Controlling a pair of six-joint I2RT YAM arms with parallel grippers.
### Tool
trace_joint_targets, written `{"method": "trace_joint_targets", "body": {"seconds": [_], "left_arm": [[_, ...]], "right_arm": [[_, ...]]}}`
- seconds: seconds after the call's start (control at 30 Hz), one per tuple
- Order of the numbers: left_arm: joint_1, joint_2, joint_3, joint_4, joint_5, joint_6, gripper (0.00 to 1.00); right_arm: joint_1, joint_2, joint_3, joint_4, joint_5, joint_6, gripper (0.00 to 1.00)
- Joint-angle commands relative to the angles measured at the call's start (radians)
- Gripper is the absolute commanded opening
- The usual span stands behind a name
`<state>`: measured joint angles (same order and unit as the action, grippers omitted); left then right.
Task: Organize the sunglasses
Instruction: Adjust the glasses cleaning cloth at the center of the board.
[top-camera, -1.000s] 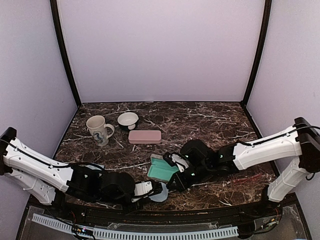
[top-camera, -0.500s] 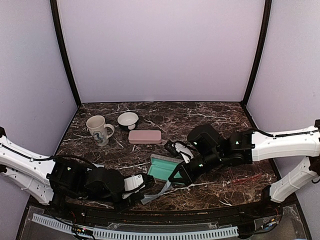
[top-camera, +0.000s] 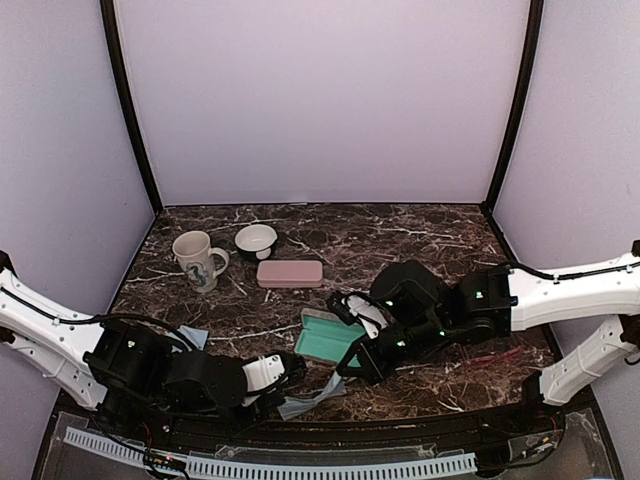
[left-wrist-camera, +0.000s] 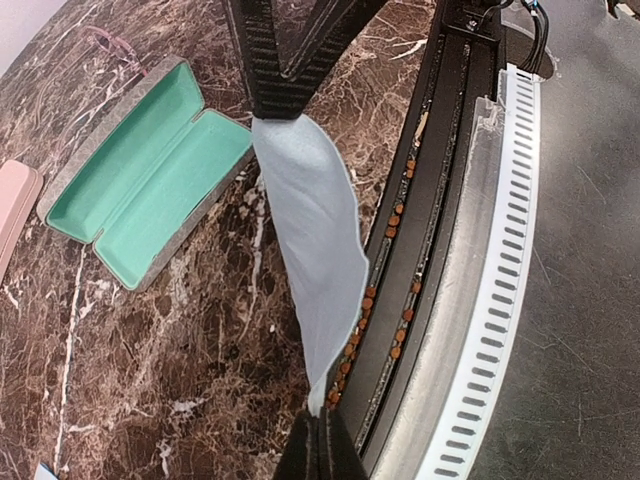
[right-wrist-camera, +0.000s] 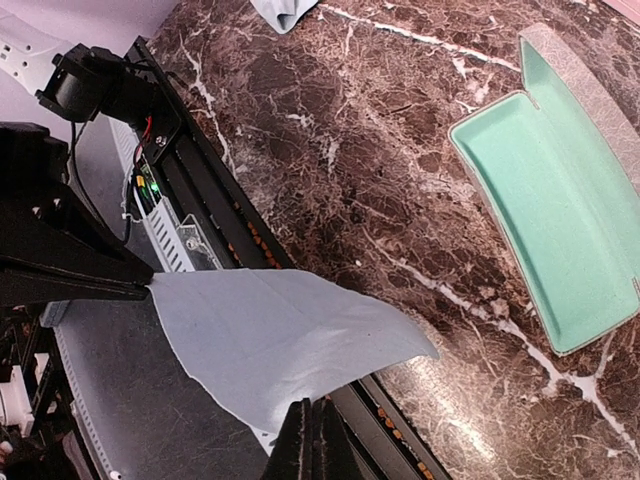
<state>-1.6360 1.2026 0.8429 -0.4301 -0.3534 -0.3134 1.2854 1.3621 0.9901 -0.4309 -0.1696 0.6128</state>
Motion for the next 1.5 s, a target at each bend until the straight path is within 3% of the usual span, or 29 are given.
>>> {"method": "trace_joint_targets", "body": {"seconds": [0.0,0.47,1.1,1.27,1.47], "left_arm": [[-0.018,-0.010,0.034,-0.051,-0.035,-0.046,0.00],[0.020,-0.049,-0.036,-0.145,-0.123,-0.184,0.00],[0.157,-0.099,-0.101,-0.118,-0.125,-0.147,0.00],[0.158,-0.085,-0.111,-0.082,-0.120,-0.142,0.00],[0.210,-0.087,-0.149,-0.033,-0.104,-0.197,0.00]], "right_arm": [[0.014,-0.018,0.006,0.030,0.024,0.036,0.00],[-0.029,0.120,0.033,0.108,0.050,0.074,0.00],[-0.113,0.308,0.125,0.207,0.005,0.015,0.00],[-0.113,0.314,0.076,0.281,-0.015,0.039,0.22],[-0.112,0.342,-0.003,0.390,-0.057,0.081,0.35]]}}
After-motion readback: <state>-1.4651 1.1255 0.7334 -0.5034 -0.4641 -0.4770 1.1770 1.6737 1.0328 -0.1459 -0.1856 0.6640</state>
